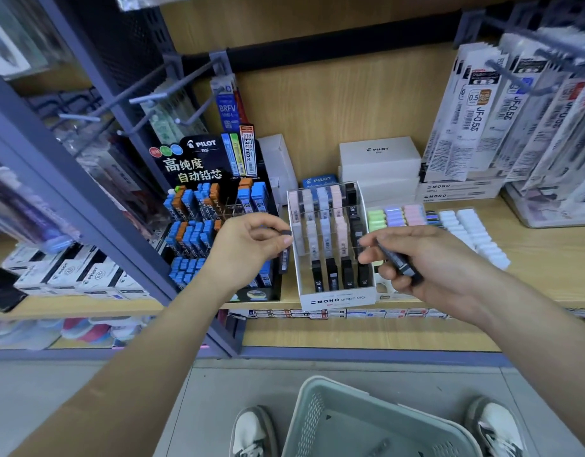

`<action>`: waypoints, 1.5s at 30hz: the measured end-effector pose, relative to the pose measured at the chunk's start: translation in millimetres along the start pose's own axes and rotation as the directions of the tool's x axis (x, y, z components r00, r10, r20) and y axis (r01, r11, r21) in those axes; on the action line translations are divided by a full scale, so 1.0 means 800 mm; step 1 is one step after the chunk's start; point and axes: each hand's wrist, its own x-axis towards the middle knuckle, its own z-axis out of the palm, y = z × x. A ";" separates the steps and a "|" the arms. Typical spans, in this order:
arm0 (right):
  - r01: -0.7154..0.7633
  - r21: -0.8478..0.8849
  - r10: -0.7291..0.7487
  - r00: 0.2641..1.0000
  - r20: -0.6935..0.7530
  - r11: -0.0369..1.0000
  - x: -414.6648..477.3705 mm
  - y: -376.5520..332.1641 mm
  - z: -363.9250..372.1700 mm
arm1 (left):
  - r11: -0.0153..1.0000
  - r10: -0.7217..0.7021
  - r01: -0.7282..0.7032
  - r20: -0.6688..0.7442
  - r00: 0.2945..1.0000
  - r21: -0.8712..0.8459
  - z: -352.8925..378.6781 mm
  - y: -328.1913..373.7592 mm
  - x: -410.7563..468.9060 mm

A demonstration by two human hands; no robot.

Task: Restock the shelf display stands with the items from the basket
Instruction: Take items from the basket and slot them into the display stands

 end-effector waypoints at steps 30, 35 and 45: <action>0.000 -0.057 0.003 0.999 0.049 0.998 -0.001 0.000 -0.002 | 0.600 0.484 -0.415 0.103 0.869 0.684 0.059 -0.072 0.010; -0.012 -0.039 0.015 0.998 0.067 0.999 -0.004 0.003 0.000 | 0.639 0.408 -0.335 0.064 0.911 0.693 0.063 -0.061 0.009; 0.076 -0.111 -0.060 0.988 0.140 0.991 -0.005 0.010 0.017 | 1.000 0.013 -0.012 0.222 0.975 -0.006 0.043 0.025 -0.021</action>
